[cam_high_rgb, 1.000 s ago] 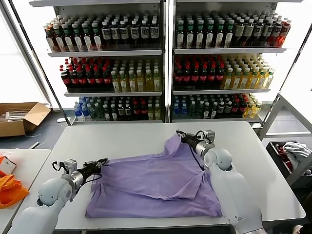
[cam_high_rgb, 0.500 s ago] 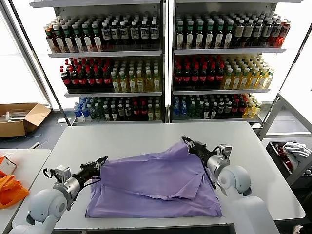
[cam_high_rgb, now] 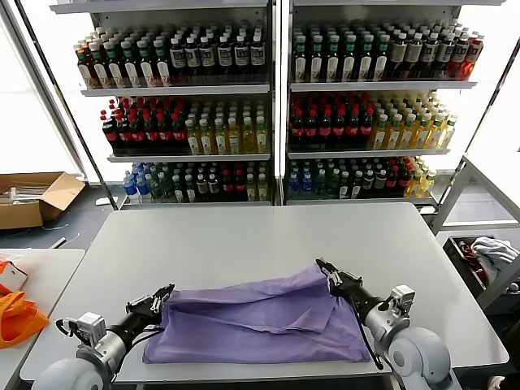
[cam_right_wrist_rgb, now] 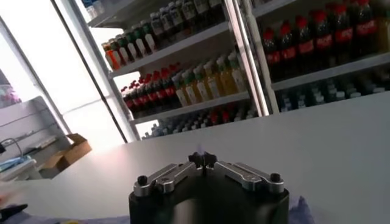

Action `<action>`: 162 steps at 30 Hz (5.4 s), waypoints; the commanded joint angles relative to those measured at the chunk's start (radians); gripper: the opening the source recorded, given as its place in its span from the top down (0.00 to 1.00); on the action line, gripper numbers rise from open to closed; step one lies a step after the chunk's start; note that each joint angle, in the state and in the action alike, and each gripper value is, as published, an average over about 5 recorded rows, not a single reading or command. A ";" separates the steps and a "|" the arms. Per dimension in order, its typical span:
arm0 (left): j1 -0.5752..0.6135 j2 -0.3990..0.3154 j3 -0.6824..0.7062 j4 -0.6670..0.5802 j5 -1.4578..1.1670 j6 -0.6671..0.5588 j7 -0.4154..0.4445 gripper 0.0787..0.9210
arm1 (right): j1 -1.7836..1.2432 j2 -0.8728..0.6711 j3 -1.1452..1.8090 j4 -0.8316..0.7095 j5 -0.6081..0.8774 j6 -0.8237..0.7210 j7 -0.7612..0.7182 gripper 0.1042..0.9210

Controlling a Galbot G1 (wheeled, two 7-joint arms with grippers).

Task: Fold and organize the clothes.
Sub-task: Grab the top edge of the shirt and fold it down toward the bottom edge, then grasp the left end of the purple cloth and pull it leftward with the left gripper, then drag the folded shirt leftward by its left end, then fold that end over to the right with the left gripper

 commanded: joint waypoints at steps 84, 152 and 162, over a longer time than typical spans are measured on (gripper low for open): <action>0.146 -0.275 0.140 -0.021 0.048 -0.087 -0.528 0.71 | -0.427 0.083 0.335 0.095 -0.187 0.626 -0.064 0.12; -0.105 -0.126 0.426 0.013 0.076 -0.041 -0.343 0.96 | -0.477 0.153 0.329 0.185 -0.237 0.591 -0.060 0.12; -0.083 -0.152 0.330 -0.068 0.067 -0.028 -0.339 0.74 | -0.474 0.152 0.314 0.180 -0.235 0.593 -0.061 0.12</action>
